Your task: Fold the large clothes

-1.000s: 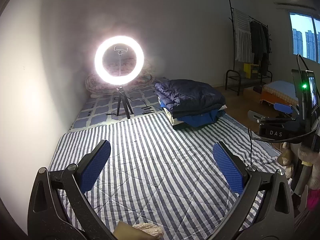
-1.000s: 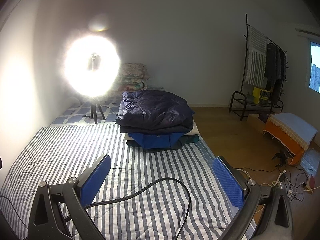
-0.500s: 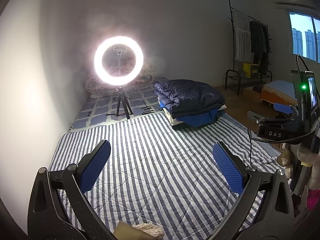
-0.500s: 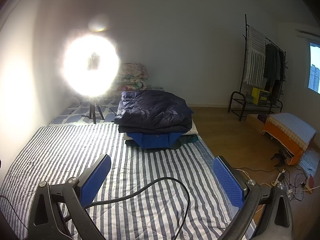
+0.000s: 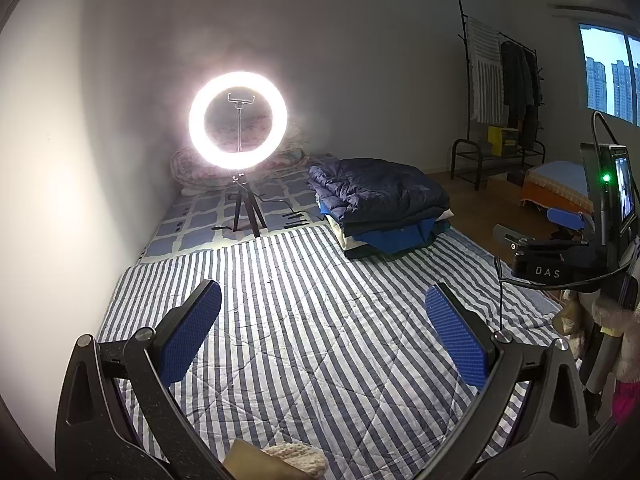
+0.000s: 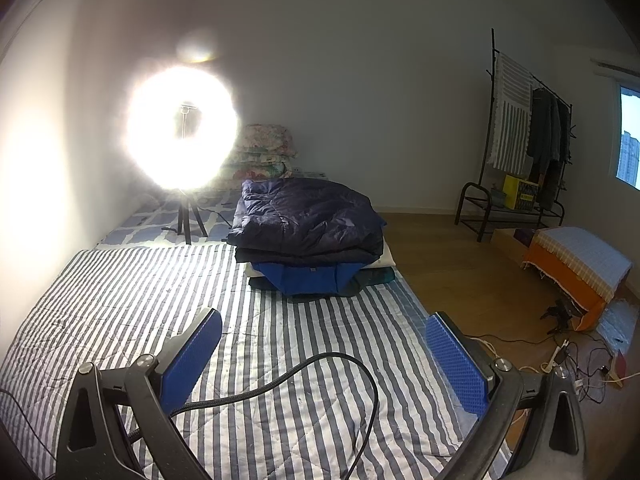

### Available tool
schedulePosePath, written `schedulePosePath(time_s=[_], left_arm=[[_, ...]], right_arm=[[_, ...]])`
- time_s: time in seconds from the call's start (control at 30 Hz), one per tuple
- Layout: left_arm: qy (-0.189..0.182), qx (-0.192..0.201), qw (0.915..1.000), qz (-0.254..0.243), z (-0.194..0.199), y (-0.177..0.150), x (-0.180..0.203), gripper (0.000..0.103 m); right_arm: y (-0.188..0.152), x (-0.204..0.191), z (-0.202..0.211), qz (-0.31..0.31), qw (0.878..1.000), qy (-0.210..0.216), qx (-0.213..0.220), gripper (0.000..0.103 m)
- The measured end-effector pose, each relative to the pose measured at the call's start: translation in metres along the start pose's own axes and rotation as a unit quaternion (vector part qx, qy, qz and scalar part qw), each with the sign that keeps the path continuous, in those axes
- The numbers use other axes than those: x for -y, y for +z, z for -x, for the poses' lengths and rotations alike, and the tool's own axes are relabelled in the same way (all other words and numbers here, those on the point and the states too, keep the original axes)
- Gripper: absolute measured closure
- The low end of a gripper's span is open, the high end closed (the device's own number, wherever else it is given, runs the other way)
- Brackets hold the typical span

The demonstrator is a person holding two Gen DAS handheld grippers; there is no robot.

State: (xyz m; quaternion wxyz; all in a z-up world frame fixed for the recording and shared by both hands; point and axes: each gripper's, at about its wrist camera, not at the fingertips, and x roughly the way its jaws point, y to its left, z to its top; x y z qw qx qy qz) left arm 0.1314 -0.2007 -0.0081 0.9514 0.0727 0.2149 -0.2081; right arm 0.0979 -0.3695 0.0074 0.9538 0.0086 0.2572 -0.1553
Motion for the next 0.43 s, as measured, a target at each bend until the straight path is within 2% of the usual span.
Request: schedulePosePath(time_s=[0.43], left_arm=[[0.002, 0.002, 1.0, -0.005, 0.0018, -0.0052, -0.0004, 0.0]], right_arm=[[-0.0019, 0.0002, -0.0022, 0.006, 1.0, -0.002, -0.006, 0.0]])
